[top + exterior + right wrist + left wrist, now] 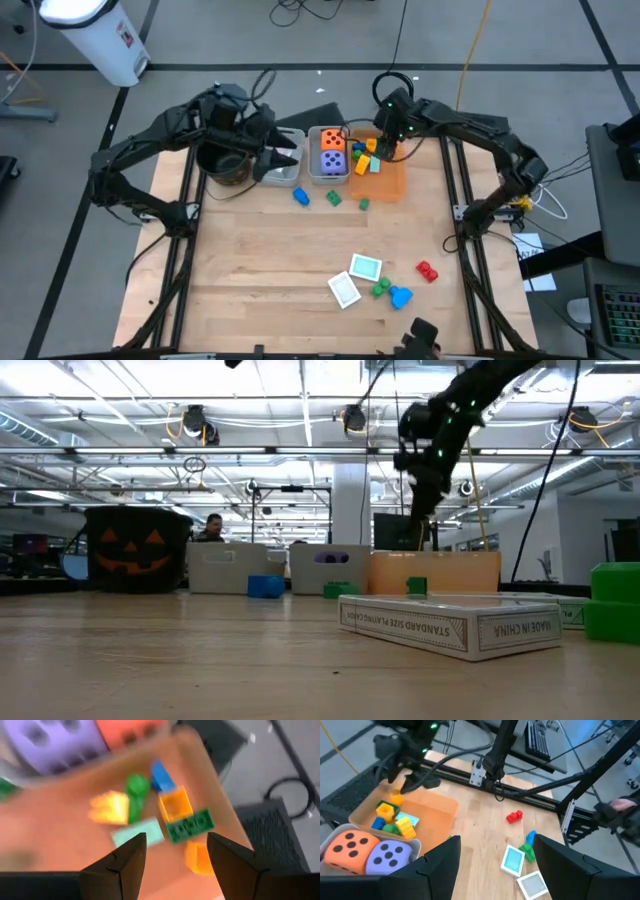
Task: Pick & Place Toys
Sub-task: Put the red game piece into the orange bin
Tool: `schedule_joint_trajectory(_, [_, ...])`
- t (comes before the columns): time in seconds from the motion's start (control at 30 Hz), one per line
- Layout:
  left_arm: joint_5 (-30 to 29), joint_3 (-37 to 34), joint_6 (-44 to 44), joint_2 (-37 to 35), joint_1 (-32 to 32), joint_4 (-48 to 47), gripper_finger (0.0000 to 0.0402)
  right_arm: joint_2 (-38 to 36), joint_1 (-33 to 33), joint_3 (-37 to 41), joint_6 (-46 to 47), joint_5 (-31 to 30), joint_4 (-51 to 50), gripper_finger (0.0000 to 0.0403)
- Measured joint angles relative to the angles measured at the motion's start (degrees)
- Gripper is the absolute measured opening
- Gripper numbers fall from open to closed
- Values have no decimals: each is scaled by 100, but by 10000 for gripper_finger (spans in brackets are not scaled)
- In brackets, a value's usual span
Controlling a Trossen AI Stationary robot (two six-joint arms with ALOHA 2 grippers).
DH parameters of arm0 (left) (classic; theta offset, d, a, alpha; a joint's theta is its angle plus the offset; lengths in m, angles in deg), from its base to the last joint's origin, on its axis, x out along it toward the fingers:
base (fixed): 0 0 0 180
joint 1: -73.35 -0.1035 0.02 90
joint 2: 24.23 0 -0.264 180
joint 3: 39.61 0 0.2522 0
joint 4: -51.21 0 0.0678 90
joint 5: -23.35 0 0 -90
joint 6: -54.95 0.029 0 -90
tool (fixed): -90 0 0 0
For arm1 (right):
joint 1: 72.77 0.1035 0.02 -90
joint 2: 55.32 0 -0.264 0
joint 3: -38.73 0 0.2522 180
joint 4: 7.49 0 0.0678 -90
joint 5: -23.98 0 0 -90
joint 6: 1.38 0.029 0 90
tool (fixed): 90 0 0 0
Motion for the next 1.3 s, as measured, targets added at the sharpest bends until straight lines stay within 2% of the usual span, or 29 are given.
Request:
schedule_joint_trajectory(0.13, [-43, 7, 94, -156, -45, -57, 255, -567, 167, -2, 547, 291, 310, 201])
schedule_joint_trajectory(0.33, [-108, -53, 230, -586, -264, -88, 255, -1378, 543, -2, 1660, 1325, 1185, 199])
schedule_joint_trajectory(0.4, [-115, -290, 221, -855, -329, -3, 255, -1576, 790, -4, 2005, 1337, 1499, 199])
schedule_joint_trajectory(0.6, [-83, -1757, -253, -1848, -296, 1511, 255, -1894, 1501, -7, 2730, 1313, 2255, 199])
schedule_joint_trajectory(0.83, [-81, -3468, -1108, -2847, -157, 3806, 255, -1823, 2226, -4, 3506, 1255, 2740, 199])
schedule_joint_trajectory(0.9, [-98, -3789, -1357, -2990, -123, 4339, 255, -1756, 2451, 0, 3800, 982, 2830, 199])
schedule_joint_trajectory(1.0, [-35, -4021, -1514, -3068, -63, 4804, 255, -1638, 2783, 0, 4296, 586, 3113, 199])
schedule_joint_trajectory(1.2, [21, -4048, -1536, -2996, 79, 5150, 255, -1175, 3326, 0, 4458, 403, 3867, 199])
schedule_joint_trajectory(1.3, [-60, -4048, -1965, -2855, 149, 5554, 255, -861, 3494, 0, 4849, 432, 4380, 199])
